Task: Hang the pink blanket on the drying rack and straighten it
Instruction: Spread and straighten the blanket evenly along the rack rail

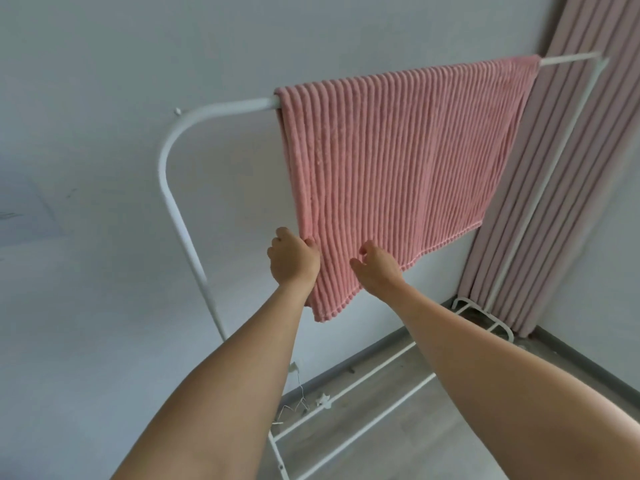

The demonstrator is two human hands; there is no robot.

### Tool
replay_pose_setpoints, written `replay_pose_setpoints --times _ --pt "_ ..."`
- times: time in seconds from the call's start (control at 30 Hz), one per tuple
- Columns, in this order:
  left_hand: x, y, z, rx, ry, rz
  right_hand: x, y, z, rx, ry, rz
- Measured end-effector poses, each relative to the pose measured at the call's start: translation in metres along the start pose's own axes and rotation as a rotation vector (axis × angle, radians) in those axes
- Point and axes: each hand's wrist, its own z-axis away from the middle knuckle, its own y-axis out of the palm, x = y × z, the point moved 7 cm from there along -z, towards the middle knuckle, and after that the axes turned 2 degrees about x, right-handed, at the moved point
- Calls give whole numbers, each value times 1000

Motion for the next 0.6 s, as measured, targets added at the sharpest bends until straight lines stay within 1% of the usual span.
replay_pose_setpoints --times 0.07,0.17,0.23,0.33,0.47,0.6 --pt "-10 12 14 14 -70 -19 -36 -26 -6 2 71 23" --pt "-35 50 43 110 -150 -54 -99 -74 -6 11 146 24" --pt "-63 79 66 166 -142 -60 -138 -106 -3 13 162 26" --pt "-134 134 110 213 -97 -39 -211 -162 5 19 177 42" --pt "-216 198 144 217 -64 -9 -287 -219 3 35 199 80" --pt "-274 265 172 307 -41 -94 -358 -263 -11 54 221 109"
